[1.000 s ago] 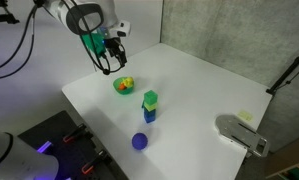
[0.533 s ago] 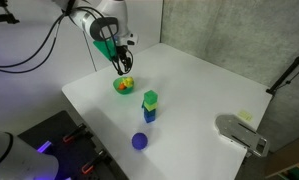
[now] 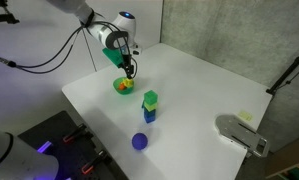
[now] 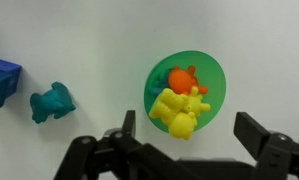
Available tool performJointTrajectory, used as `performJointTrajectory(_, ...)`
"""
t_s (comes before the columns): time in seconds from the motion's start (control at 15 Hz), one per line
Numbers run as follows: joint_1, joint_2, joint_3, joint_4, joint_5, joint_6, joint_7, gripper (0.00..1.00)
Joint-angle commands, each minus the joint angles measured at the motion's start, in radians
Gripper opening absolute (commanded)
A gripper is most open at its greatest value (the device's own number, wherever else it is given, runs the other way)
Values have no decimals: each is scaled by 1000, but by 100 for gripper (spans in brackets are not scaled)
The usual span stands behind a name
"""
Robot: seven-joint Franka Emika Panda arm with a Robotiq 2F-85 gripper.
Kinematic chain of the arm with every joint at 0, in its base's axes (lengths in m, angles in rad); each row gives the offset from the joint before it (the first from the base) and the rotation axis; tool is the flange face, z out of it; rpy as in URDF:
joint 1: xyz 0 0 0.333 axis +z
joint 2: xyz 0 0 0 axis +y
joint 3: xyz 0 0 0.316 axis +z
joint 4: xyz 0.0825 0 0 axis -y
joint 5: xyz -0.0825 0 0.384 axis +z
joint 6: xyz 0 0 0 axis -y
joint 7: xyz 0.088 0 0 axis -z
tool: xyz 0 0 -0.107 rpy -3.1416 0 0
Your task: Remove the yellow duck from the green bowl and put it on the table
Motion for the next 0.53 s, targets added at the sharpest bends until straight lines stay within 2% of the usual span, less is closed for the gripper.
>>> performJointTrajectory(0.0,3,125,11,139,-23,-62,13,100)
performJointTrajectory(0.47,30,301,-2,298,-59,-114,27,100)
